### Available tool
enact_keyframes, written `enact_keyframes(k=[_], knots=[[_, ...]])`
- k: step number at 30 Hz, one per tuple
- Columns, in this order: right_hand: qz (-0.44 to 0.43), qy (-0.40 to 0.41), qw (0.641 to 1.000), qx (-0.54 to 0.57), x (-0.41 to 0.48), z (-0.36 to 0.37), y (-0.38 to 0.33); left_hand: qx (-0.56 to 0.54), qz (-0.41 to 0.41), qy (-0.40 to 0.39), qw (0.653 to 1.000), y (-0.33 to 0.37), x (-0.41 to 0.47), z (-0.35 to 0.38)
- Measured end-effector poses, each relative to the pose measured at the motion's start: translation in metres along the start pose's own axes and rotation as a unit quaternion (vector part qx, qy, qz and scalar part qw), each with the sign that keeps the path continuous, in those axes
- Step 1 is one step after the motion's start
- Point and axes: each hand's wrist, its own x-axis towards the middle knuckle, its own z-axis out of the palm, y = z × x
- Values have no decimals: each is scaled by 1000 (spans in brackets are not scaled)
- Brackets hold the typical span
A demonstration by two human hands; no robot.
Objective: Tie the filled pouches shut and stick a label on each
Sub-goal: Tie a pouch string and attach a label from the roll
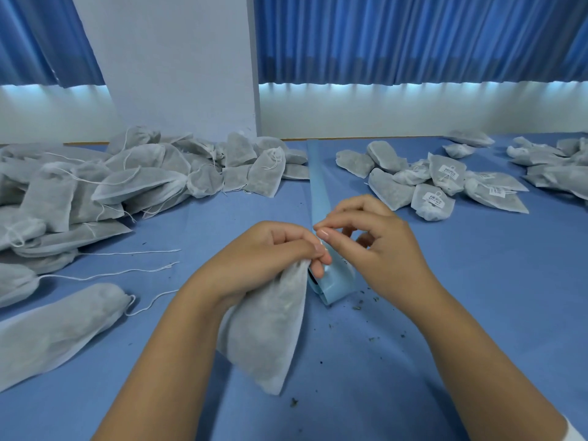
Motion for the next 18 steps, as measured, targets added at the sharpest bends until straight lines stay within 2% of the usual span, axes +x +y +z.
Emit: enact_keyframes(k=[5,9,12,18], knots=[[100,31,994,12,0,1,-2,-64,-4,43,997,-2,5,3],[145,-30,973,178,1,-4,-4,-103,5,88,991,-2,8,3],[148,-62,959,232,0,-3,-5,-112,10,90,990,-1,7,2],[135,-43,954,264,-2,1,-6,-106,7,93,990,-1,6,3]])
